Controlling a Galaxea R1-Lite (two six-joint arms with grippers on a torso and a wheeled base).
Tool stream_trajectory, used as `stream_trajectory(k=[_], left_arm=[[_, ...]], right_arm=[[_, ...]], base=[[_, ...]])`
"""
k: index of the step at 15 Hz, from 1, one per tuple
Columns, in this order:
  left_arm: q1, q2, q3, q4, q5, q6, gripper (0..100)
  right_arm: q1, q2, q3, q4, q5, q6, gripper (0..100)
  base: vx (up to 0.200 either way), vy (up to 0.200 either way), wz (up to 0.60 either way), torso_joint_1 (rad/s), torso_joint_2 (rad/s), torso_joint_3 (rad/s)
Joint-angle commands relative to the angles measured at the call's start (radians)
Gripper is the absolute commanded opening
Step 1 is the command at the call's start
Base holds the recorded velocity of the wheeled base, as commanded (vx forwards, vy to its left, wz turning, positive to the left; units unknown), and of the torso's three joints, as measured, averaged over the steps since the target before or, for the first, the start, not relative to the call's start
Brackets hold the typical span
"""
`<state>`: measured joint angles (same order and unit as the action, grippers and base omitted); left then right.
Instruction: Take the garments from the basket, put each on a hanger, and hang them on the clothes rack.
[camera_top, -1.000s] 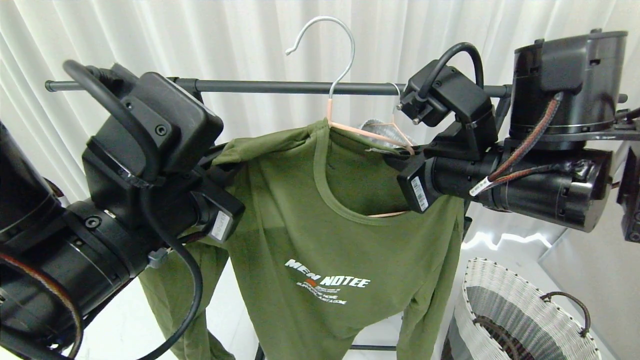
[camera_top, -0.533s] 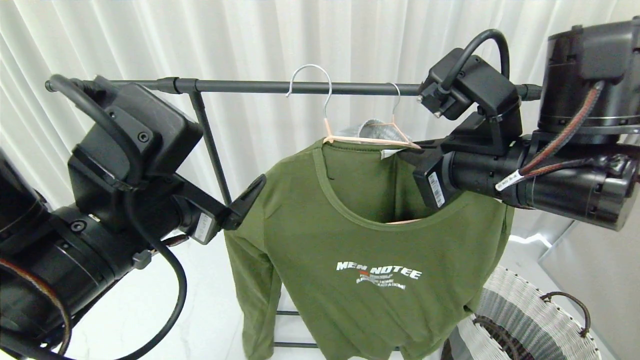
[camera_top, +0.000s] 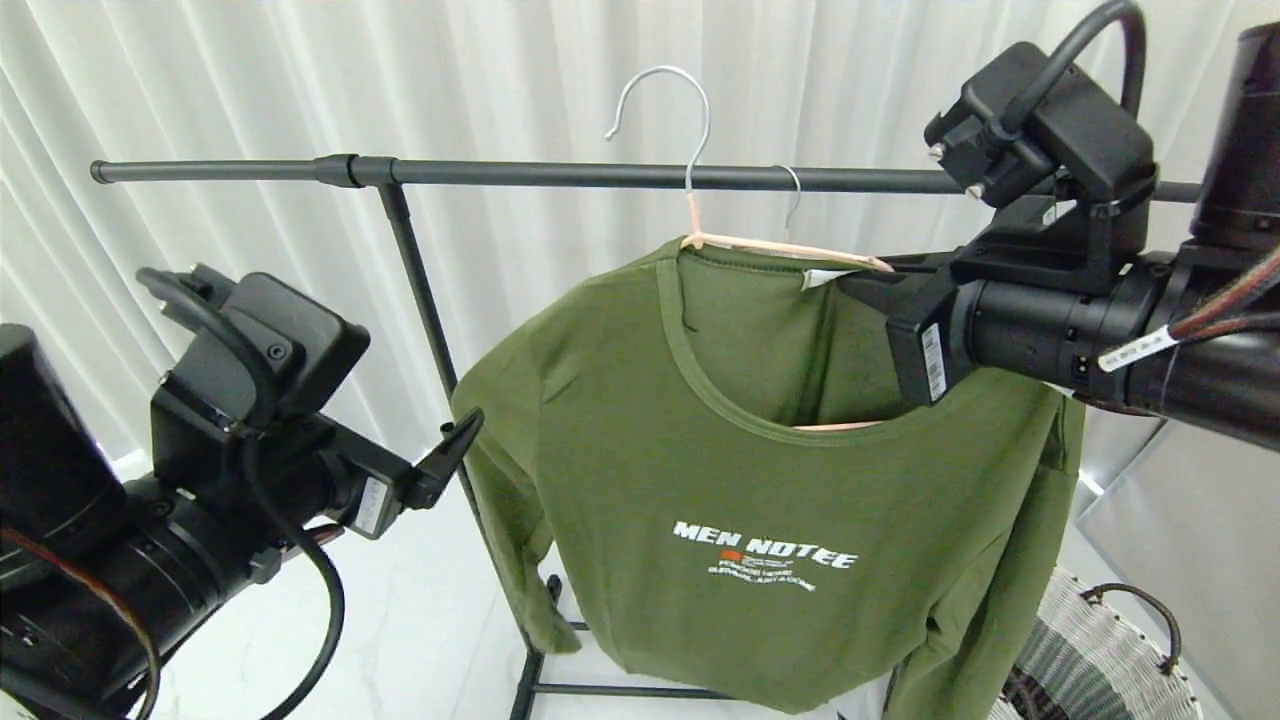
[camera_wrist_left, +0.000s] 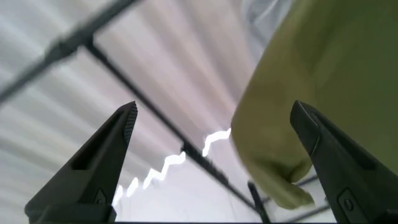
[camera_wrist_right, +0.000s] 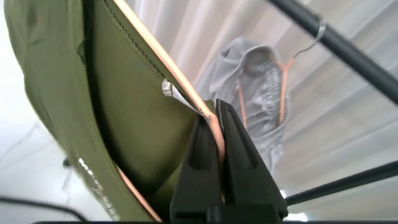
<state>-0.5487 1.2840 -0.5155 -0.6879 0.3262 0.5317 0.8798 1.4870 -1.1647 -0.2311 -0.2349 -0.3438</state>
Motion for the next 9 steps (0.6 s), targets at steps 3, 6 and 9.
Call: stream_trajectory(k=[3, 6, 9], left_arm=[[0.148, 0.006, 0.098, -0.001, -0.122, -0.032, 100], [0.237, 0.015, 0.114, -0.001, -0.289, -0.099, 100], [0.254, 0.038, 0.109, -0.001, -0.303, -0.105, 100]], right_arm=[[-0.002, -0.057, 0.059, -0.042, 0.008, -0.001, 0], [0.008, -0.086, 0.079, -0.074, 0.012, -0.017, 0], [0.034, -0.114, 0.095, -0.076, 0.039, -0.026, 0]], base=[[0.000, 0.000, 0.00, 0.000, 0.00, 0.000], [0.000, 0.000, 0.00, 0.000, 0.00, 0.000], [0.000, 0.000, 0.00, 0.000, 0.00, 0.000]])
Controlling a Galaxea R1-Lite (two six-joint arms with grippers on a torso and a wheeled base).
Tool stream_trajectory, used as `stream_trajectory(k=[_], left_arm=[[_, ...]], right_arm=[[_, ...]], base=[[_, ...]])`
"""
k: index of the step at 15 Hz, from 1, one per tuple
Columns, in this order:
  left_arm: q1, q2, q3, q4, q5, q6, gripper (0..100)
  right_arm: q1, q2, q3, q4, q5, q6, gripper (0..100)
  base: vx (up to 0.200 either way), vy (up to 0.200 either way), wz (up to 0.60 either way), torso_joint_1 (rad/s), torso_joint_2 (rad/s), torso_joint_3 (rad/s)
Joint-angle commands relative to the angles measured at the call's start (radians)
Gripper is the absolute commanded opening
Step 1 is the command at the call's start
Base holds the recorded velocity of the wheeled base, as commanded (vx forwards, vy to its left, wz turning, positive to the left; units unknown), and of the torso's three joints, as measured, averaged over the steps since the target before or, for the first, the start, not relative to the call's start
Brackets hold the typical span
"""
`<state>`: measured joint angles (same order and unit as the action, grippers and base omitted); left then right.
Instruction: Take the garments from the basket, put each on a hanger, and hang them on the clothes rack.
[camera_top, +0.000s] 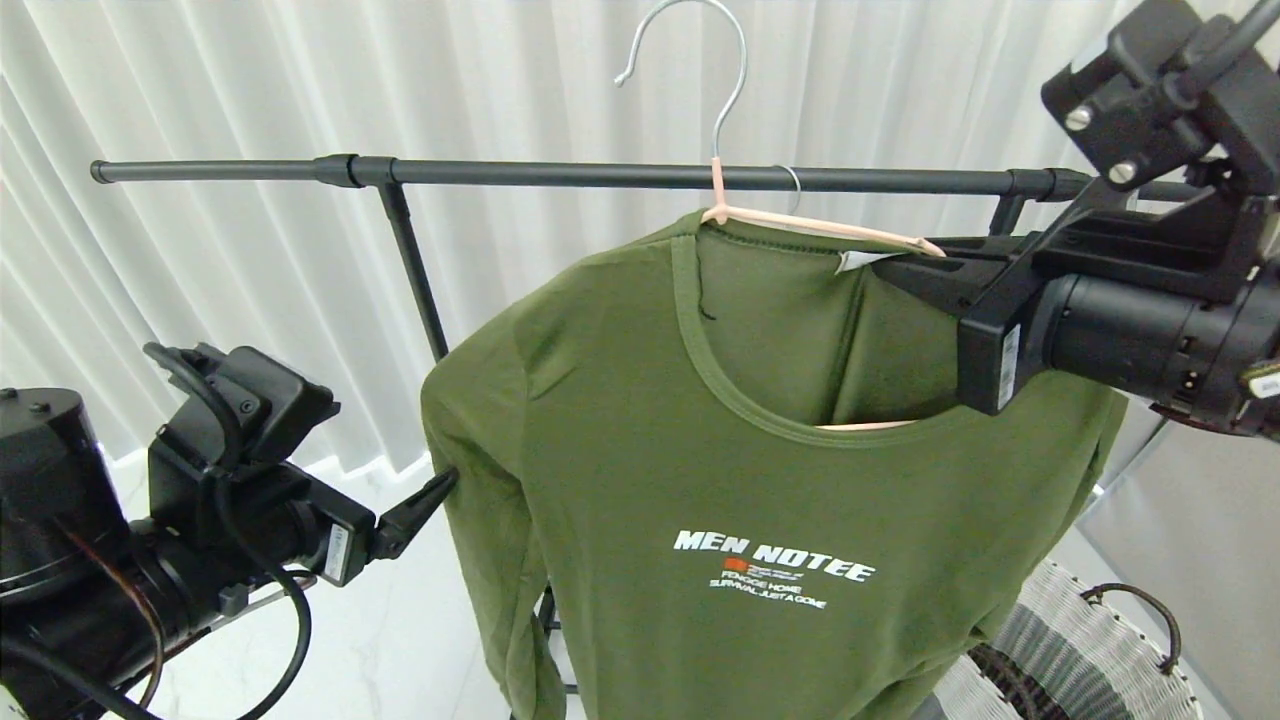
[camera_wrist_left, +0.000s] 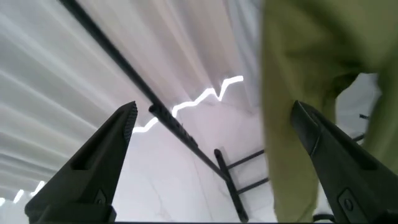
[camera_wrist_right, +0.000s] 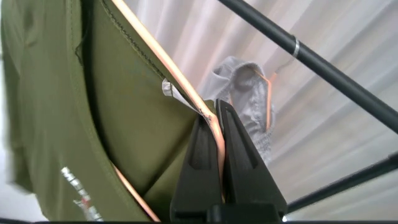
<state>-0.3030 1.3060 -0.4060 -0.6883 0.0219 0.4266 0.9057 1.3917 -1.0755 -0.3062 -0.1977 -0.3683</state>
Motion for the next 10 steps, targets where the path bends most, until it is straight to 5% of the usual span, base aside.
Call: stream_trajectory(k=[1, 5, 6, 10], left_arm=[[0.004, 0.013, -0.001, 0.000, -0.016, 0.000, 100], [0.005, 0.009, 0.003, 0.000, -0.088, 0.001, 100], [0.005, 0.007, 0.003, 0.000, -0.088, 0.001, 0], [0.015, 0.009, 0.004, 0.000, -0.079, 0.000, 0]], right_arm=[[0.016, -0.023, 0.008, -0.001, 0.004, -0.003, 0], [0.035, -0.026, 0.009, -0.001, 0.004, -0.015, 0], [0.039, -0.025, 0.009, -0.001, 0.004, -0.015, 0], [0.041, -0.028, 0.009, -0.001, 0.000, -0.015, 0]], base=[[0.000, 0.000, 0.00, 0.000, 0.00, 0.000], [0.000, 0.000, 0.00, 0.000, 0.00, 0.000], [0.000, 0.000, 0.00, 0.000, 0.00, 0.000], [0.000, 0.000, 0.00, 0.000, 0.00, 0.000]])
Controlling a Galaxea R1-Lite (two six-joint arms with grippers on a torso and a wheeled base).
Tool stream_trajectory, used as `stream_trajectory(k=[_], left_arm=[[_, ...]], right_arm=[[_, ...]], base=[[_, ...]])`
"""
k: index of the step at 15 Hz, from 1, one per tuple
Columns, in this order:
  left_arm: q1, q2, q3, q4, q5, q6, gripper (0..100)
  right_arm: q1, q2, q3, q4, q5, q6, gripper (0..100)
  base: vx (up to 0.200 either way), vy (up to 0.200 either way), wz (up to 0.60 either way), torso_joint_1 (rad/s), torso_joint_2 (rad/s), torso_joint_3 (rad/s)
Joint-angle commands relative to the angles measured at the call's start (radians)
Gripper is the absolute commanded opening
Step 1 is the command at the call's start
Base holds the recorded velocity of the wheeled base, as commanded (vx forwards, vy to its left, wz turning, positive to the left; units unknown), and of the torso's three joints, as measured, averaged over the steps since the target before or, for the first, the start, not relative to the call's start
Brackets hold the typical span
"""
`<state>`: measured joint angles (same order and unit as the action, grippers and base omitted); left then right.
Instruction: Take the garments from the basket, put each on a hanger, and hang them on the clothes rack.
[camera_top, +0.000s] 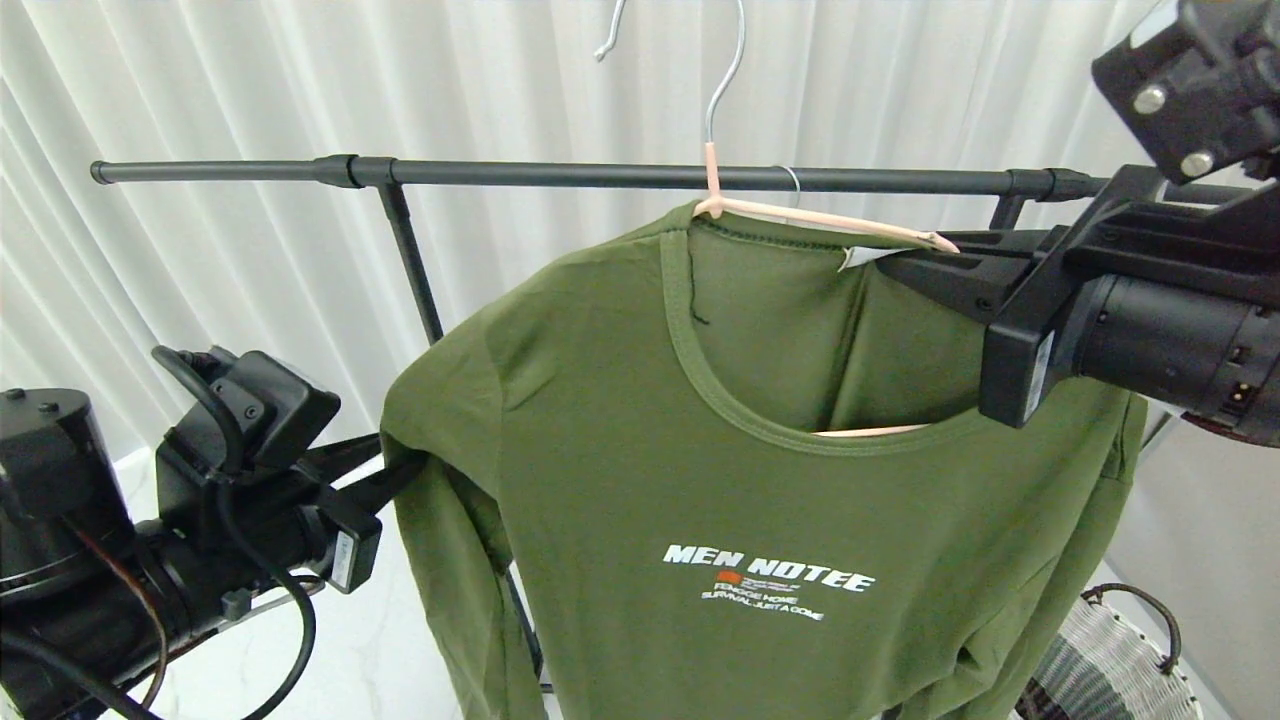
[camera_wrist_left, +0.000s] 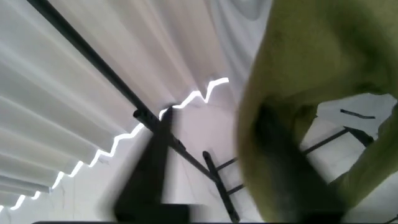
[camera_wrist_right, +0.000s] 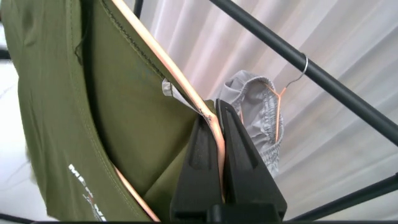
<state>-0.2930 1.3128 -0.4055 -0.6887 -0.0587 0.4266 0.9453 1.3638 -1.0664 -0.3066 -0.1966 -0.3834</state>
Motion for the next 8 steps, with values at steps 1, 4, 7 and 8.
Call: stream_trajectory(k=[1, 4, 7, 8], left_arm=[[0.026, 0.000, 0.005, 0.000, 0.002, 0.000, 0], [0.137, -0.009, 0.010, 0.000, 0.017, 0.001, 0], [0.219, -0.052, 0.063, 0.000, 0.025, 0.003, 0], [0.221, -0.075, 0.079, 0.000, 0.025, 0.003, 0]], right_arm=[[-0.002, -0.002, 0.000, 0.000, -0.003, 0.000, 0], [-0.023, -0.012, 0.009, 0.000, -0.004, 0.001, 0], [-0.060, -0.032, 0.023, 0.001, -0.017, 0.000, 0], [-0.062, -0.034, 0.023, 0.001, -0.020, 0.000, 0]], base=[[0.000, 0.000, 0.00, 0.000, 0.00, 0.000], [0.000, 0.000, 0.00, 0.000, 0.00, 0.000], [0.000, 0.000, 0.00, 0.000, 0.00, 0.000], [0.000, 0.000, 0.00, 0.000, 0.00, 0.000]])
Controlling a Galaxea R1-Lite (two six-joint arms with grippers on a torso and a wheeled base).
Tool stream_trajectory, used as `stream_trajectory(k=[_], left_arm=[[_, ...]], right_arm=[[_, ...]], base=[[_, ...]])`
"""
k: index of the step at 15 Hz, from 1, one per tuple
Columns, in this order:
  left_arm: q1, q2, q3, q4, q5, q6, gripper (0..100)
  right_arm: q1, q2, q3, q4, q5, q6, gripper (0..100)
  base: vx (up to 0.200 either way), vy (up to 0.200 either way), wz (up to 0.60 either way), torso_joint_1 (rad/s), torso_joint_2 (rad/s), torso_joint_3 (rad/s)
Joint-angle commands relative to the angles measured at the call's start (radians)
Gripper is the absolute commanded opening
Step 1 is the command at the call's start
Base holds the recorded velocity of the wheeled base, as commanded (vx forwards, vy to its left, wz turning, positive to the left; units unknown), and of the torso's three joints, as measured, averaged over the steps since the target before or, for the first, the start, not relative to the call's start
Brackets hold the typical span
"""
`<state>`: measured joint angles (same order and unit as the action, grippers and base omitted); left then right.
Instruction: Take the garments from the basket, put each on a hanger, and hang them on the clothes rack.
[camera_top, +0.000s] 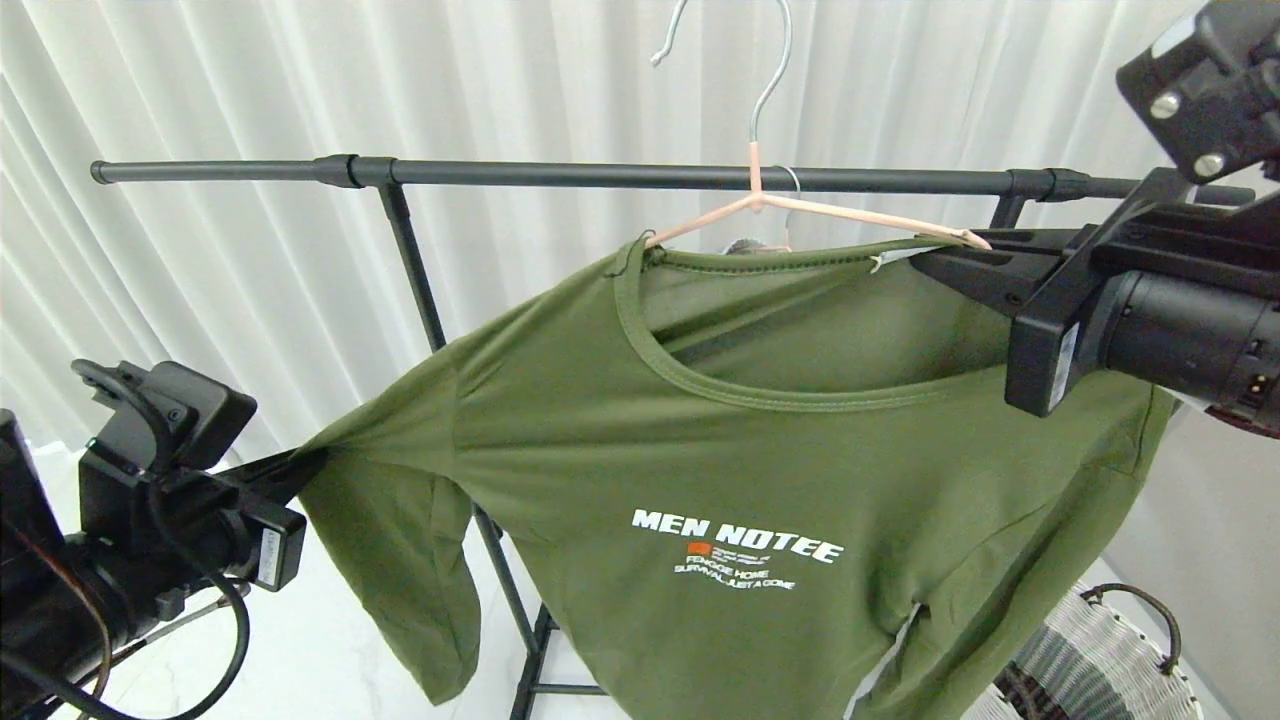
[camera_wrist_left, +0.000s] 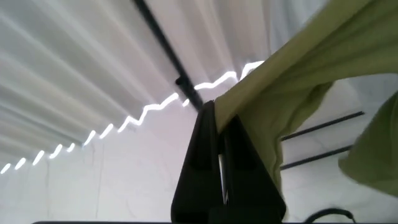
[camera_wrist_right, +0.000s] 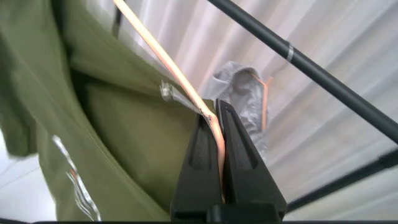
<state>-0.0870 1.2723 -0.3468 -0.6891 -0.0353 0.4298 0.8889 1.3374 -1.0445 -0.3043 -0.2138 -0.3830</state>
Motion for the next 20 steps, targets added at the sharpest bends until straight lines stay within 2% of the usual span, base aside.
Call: stream_trajectory(k=[1, 2, 3, 10, 13, 16, 20], left_arm=[[0.013, -0.051, 0.026, 0.000, 0.002, 0.006, 0], [0.010, -0.056, 0.026, 0.002, 0.000, 0.009, 0], [-0.002, -0.060, 0.026, 0.002, 0.000, 0.010, 100], [-0.007, -0.116, 0.026, 0.002, -0.003, 0.017, 100], [-0.007, -0.125, 0.019, 0.000, -0.003, 0.047, 100], [-0.005, -0.160, 0.005, 0.002, 0.002, 0.067, 100], [0.001, -0.179, 0.017, 0.002, 0.014, 0.067, 100]], right_arm=[[-0.005, -0.007, 0.001, -0.001, -0.002, -0.001, 0], [-0.007, -0.006, 0.001, -0.001, -0.002, -0.001, 0], [-0.007, -0.004, 0.003, -0.001, -0.002, -0.001, 0], [-0.051, -0.014, 0.020, 0.001, -0.055, -0.001, 0], [-0.077, -0.029, 0.043, 0.004, -0.064, -0.001, 0], [-0.145, -0.063, 0.081, 0.005, -0.105, -0.020, 0], [-0.219, -0.115, 0.127, 0.047, -0.111, -0.040, 0]], base=[[0.000, 0.000, 0.00, 0.000, 0.00, 0.000], [0.000, 0.000, 0.00, 0.000, 0.00, 0.000], [0.000, 0.000, 0.00, 0.000, 0.00, 0.000], [0.000, 0.000, 0.00, 0.000, 0.00, 0.000], [0.000, 0.000, 0.00, 0.000, 0.00, 0.000], [0.000, 0.000, 0.00, 0.000, 0.00, 0.000], [0.000, 0.000, 0.00, 0.000, 0.00, 0.000]])
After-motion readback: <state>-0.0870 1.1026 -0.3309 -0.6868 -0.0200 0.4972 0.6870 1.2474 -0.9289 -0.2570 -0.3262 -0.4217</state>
